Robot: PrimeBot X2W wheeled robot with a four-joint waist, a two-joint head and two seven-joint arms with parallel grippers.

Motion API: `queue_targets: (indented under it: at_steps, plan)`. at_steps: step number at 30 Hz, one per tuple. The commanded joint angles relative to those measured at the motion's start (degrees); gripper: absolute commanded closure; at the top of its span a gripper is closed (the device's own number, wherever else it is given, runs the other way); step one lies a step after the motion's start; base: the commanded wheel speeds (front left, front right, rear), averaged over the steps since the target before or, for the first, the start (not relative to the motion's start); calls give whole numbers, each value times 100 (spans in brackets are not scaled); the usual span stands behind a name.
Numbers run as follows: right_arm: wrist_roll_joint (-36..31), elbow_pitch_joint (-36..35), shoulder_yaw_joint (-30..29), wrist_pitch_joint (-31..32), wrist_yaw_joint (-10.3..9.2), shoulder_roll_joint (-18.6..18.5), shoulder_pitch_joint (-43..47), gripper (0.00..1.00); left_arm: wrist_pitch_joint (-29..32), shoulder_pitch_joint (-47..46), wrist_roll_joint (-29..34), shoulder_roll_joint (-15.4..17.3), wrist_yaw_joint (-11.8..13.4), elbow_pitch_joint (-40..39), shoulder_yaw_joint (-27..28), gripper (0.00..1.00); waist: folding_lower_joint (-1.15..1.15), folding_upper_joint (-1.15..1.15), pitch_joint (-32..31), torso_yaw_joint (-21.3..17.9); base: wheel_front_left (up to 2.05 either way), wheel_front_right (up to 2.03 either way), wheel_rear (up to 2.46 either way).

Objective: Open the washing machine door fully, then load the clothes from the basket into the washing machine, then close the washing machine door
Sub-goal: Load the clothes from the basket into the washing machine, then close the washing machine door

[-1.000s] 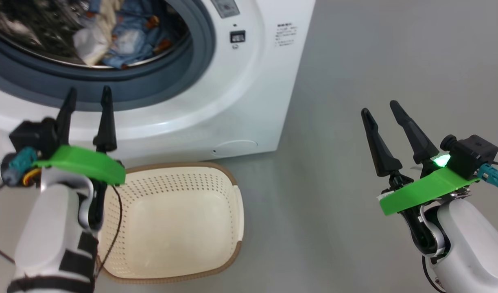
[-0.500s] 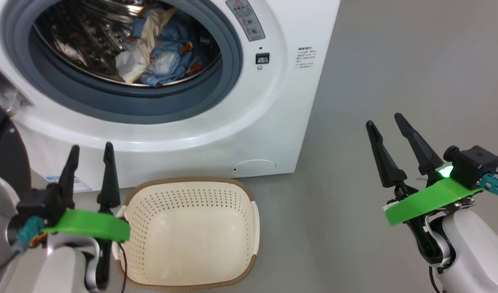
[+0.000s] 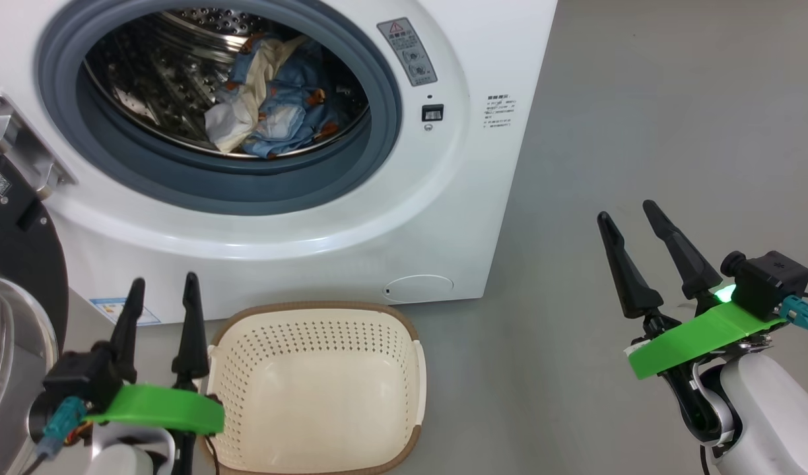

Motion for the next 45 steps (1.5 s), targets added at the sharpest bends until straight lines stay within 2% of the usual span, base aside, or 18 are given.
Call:
queue_targets:
  at_steps: [1,45]
  plan:
    - [64,-129,29,-46,26,-69,61,0,-36,78,-29,97,42,-208,194,0,0,0,-12,-3,0,0,0]
    - [38,-77,46,-46,26,-94,22,0,-36,169,-142,-8,-163,-331,315,0,0,0,36,-30,-1,1,0]
